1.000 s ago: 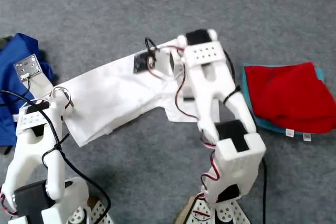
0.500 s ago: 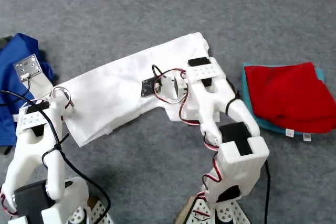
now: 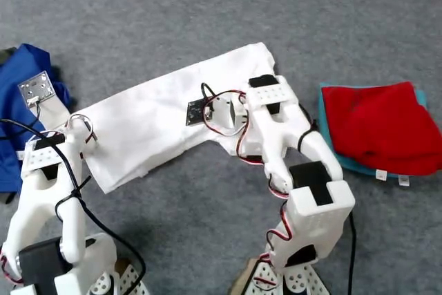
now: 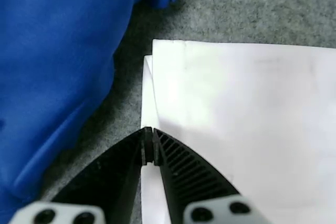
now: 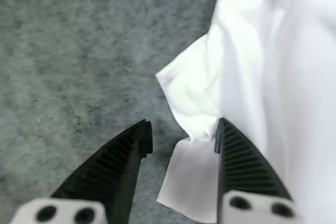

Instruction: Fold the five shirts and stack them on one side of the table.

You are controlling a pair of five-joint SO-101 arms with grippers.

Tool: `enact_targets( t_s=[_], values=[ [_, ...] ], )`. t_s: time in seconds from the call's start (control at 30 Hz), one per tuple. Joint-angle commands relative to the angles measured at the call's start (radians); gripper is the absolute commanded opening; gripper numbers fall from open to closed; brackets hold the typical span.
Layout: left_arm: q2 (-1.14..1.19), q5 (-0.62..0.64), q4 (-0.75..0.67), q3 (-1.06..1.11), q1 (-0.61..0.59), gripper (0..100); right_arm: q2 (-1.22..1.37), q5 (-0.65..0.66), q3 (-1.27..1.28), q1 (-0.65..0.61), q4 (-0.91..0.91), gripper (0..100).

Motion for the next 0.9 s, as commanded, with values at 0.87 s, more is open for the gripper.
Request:
enact_targets(
  t_s=[0.87],
  values=[
    [-0.004,-0.002,0.002,-0.044,-0.003,2,0.306,-0.014,-0.828,0.03,0.241,0.4]
  ],
)
